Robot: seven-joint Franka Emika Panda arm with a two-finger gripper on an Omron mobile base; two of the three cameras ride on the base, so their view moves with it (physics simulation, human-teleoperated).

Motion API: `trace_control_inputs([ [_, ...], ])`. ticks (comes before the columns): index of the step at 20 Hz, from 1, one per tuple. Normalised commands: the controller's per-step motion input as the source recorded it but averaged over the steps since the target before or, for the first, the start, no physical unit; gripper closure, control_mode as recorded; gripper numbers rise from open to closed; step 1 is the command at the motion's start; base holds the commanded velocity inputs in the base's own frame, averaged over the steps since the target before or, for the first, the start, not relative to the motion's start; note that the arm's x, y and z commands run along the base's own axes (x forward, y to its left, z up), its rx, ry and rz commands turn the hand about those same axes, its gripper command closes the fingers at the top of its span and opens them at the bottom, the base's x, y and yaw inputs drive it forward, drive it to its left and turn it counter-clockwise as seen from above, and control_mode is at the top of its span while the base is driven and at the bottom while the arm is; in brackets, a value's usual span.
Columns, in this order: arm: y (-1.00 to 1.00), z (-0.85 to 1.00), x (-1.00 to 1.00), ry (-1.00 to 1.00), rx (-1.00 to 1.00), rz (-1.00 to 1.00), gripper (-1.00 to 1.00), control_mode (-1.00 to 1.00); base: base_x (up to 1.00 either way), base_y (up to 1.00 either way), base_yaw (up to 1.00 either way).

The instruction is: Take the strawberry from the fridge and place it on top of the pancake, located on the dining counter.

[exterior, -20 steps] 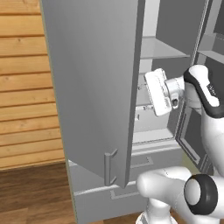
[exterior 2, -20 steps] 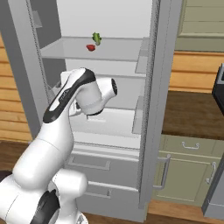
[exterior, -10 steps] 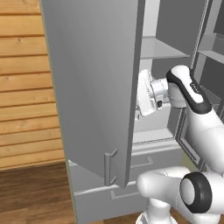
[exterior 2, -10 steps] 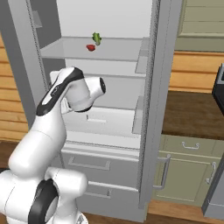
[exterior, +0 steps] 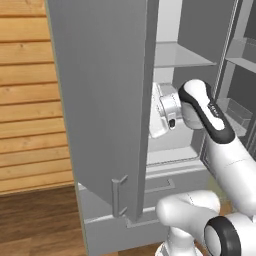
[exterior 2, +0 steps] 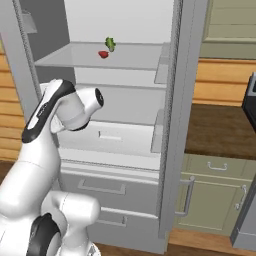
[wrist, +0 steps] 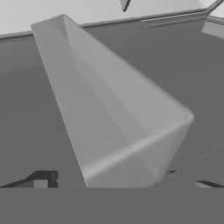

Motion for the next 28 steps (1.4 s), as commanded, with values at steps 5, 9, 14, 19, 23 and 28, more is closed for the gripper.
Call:
trace_control_inputs([
  [5,0.83,0.0,-0.4,0.0,-0.06,0.0,-1.0,-1.0,0.0,0.0,0.0],
  [9,0.93,0.0,-0.12,0.0,-0.07,0.0,-1.0,-1.0,0.0,0.0,0.0],
  [14,0.91,0.0,0.0,0.0,-0.08,0.0,-1.0,-1.0,0.0,0.0,0.0],
  [19,0.71,0.0,0.04,0.0,-0.09,-0.01,-1.0,-1.0,0.0,0.0,0.0],
  [23,0.47,0.0,0.23,0.06,-0.09,0.0,-1.0,-1.0,0.0,0.0,0.0],
  [28,0.54,0.0,0.22,0.02,-0.09,-0.01,-1.0,-1.0,0.0,0.0,0.0],
])
